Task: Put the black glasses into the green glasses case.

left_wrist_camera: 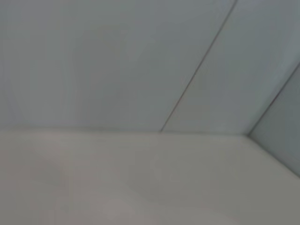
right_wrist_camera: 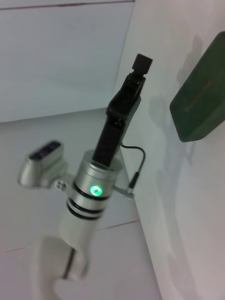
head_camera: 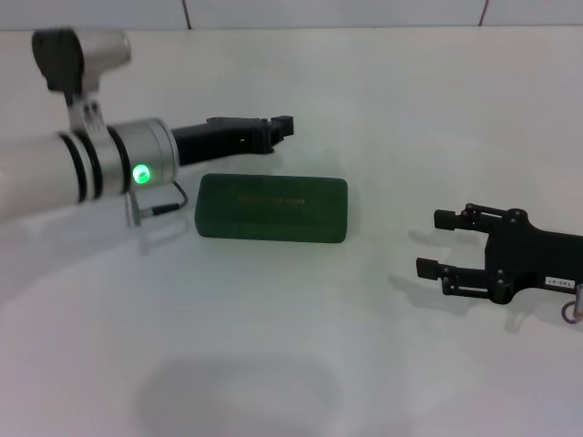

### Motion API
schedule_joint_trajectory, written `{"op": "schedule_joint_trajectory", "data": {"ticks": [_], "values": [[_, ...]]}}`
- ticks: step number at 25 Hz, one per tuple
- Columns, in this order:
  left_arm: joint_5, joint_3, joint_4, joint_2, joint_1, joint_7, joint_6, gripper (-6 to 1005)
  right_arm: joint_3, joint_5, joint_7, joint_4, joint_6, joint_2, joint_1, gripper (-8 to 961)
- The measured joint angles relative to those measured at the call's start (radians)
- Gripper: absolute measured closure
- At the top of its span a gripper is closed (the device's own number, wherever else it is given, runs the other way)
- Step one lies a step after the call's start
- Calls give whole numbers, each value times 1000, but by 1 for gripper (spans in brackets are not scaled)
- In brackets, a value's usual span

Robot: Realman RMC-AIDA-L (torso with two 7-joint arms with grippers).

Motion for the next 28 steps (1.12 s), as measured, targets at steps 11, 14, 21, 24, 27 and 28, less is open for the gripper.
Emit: {"op": "schedule_joint_trajectory", "data": {"ticks": [11,14,21,24,27,28], "values": [[203,-476,-58,-29,-12,-109,357,986,-4,0,0,-5,-4,1,0,211],[208,-575,-64,-78,30,124,369,985,-6,0,-1,-5,-5,3,-1,211],[200,-633,-103,-132,118,680,344,955,-2,0,-7,-9,-6,3,-2,212],[199,-637,-130,-129,147,764,356,854,1,2,-25,-12,-7,3,-9,212],[198,-647,-124,-130,196,831,386,721,1,22,-58,-13,-17,3,-21,212],[198,-647,-116,-131,213,846,392,676,1,28,-71,-13,-24,2,-25,212]]}}
